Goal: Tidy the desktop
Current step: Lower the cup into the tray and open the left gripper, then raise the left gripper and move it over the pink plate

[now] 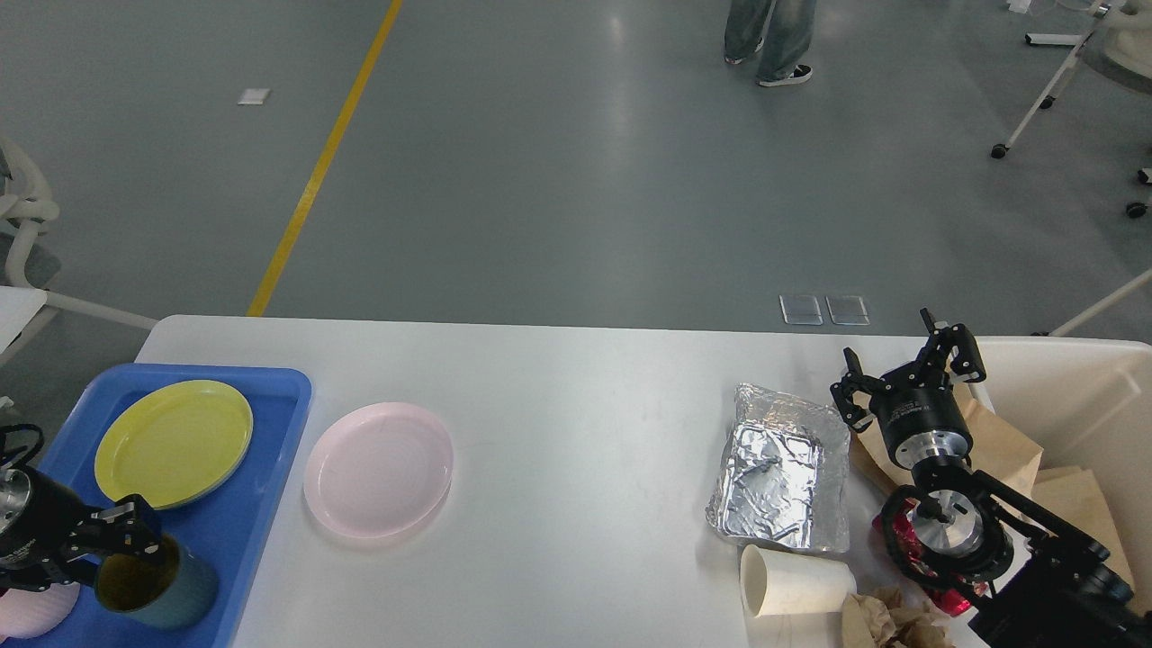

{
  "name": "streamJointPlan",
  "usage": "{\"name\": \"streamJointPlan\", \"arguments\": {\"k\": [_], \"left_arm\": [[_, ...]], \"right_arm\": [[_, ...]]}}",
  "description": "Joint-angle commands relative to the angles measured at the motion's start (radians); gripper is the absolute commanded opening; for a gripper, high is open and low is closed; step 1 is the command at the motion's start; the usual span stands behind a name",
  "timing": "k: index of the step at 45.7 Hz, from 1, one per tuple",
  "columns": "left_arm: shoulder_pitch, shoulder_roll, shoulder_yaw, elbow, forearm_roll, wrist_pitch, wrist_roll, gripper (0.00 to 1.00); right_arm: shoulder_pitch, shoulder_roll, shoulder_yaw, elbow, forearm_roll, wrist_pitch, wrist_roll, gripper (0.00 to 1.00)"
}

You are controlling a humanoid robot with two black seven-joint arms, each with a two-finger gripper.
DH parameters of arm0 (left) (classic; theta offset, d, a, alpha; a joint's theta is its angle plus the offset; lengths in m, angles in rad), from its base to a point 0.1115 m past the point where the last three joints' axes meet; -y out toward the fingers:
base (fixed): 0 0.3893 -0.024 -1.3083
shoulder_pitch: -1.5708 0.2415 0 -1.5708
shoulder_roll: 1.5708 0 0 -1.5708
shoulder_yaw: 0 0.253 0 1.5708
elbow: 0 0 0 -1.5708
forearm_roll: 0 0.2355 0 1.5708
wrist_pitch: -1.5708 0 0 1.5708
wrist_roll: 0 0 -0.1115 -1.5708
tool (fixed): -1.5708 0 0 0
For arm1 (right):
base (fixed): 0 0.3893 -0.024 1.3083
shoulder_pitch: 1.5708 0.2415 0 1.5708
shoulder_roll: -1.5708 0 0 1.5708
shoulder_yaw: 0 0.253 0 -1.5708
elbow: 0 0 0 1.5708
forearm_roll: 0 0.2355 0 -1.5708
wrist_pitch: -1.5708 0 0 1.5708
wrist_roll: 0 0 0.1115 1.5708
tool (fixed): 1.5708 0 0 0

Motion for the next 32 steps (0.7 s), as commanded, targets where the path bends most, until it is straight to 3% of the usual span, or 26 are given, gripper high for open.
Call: {"name": "streamJointPlan", "arguments": {"k": [1, 18, 23, 32], "left_arm": [[-0.032, 0.028, 0.023, -0.064, 0.0, -0.018, 0.001, 0.96], [-0.555, -0.001, 0.402, -0.331, -0.092, -0.044, 0.001, 0.96], [-0.721, -0.082, 0.466, -0.409, -0.15, -0.042, 0.003, 0.96], [-1.017, -0.344, 0.519, -0.606, -0.335, -0.042, 0.007, 0.96]], "right_arm": [[0.0, 0.0, 0.0, 0.0, 0.0, 0.0, 0.0, 1.0], [0.0, 0.0, 0.0, 0.0, 0.0, 0.0, 0.0, 1.0], [0.0, 0.0, 0.0, 0.0, 0.0, 0.0, 0.0, 1.0], [0.0, 0.0, 0.0, 0.0, 0.0, 0.0, 0.0, 1.0]]}}
